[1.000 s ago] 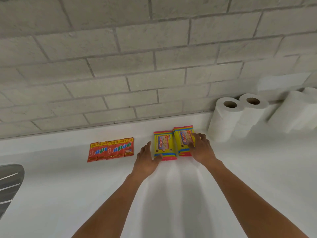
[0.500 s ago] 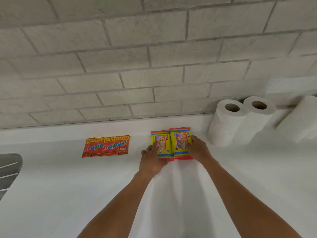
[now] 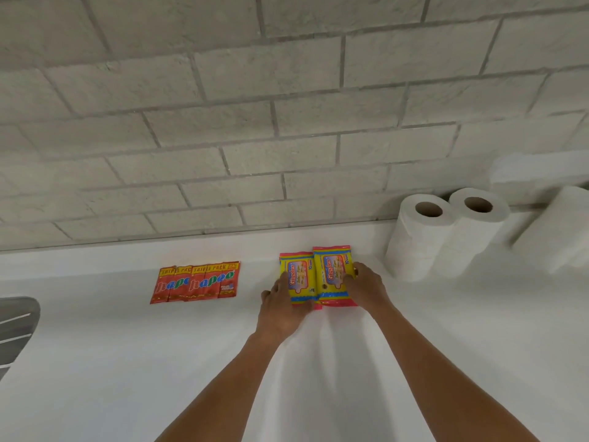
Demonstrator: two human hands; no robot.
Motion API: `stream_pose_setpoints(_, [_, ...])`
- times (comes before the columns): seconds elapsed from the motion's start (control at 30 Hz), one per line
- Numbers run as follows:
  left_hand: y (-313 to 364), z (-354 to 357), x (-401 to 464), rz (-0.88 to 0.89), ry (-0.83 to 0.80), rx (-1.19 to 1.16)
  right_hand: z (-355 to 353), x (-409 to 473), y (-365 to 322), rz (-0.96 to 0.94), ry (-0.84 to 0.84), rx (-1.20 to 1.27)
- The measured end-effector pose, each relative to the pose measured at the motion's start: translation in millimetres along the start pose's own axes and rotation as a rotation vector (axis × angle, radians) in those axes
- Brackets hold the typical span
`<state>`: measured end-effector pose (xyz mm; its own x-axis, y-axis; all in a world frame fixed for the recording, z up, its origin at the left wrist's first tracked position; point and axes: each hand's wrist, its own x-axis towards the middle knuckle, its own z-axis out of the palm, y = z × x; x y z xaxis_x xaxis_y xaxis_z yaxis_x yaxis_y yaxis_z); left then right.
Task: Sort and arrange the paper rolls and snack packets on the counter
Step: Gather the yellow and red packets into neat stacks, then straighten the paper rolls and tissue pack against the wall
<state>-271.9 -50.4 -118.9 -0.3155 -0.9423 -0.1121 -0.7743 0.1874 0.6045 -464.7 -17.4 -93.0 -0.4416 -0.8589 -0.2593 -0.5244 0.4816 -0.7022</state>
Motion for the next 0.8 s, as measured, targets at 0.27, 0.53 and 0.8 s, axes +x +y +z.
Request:
stream_pose_setpoints(0.27, [3, -7, 0, -0.010, -0.033, -0.082, -6, -6, -7, 0.058, -0.066, 0.065])
stream_pose_setpoints(0.53, [-9, -21, -9, -0.003, -0.035, -0.126, -12, -30, 4, 0.144, -0.003, 0.179])
stream_pose_setpoints(0.8, [-26, -35, -51, 0.054, -0.027, -0.064, -9, -88, 34, 0.121, 0.054, 0.163])
